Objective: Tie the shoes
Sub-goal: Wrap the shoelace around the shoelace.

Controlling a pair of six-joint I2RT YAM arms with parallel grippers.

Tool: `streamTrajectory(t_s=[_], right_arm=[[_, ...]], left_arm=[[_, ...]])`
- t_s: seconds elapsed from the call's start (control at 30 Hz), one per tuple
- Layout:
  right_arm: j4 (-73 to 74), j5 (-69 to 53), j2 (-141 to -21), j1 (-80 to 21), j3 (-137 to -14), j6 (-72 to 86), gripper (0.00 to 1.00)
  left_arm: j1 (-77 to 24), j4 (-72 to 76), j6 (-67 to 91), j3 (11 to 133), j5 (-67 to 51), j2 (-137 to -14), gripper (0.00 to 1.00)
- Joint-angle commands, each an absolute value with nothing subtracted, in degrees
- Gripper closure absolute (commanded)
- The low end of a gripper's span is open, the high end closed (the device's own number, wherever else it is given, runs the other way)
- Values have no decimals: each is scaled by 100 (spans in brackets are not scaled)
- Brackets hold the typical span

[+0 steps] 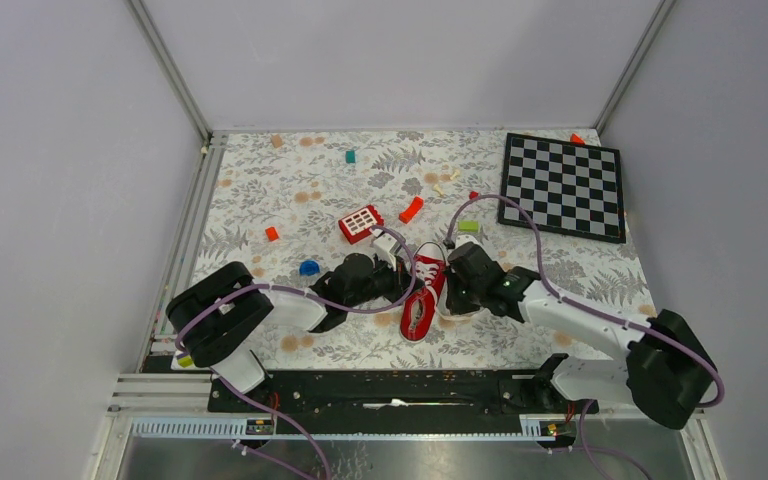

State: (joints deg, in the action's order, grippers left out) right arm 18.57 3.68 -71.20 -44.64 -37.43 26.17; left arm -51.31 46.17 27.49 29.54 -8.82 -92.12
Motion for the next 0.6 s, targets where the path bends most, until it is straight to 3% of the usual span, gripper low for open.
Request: streamTrajectory(t_s=[0.0, 0.13, 0.23, 0.3, 0.57], right_arm=[[1884, 595, -6677, -4502, -3724, 2695, 100], [1966, 591, -6666, -4498, -3688, 2733, 99], [2096, 522, -6807, -4500, -3666, 2889, 74], [2285, 662, -6837, -4500, -3659, 3218, 65], [3075, 1254, -6259, -4344, -3450, 5666, 66]], left_arm=[[-5133, 4880, 2700, 3075, -1116, -9221, 100], [-5124, 4886, 2696, 3106, -1180, -9206, 100], [-5121, 4856, 2677, 3149, -1233, -9197, 100], [-5120, 4815, 2648, 3176, -1231, -9175, 100], [-5119, 4779, 2653, 3190, -1318, -9158, 100]])
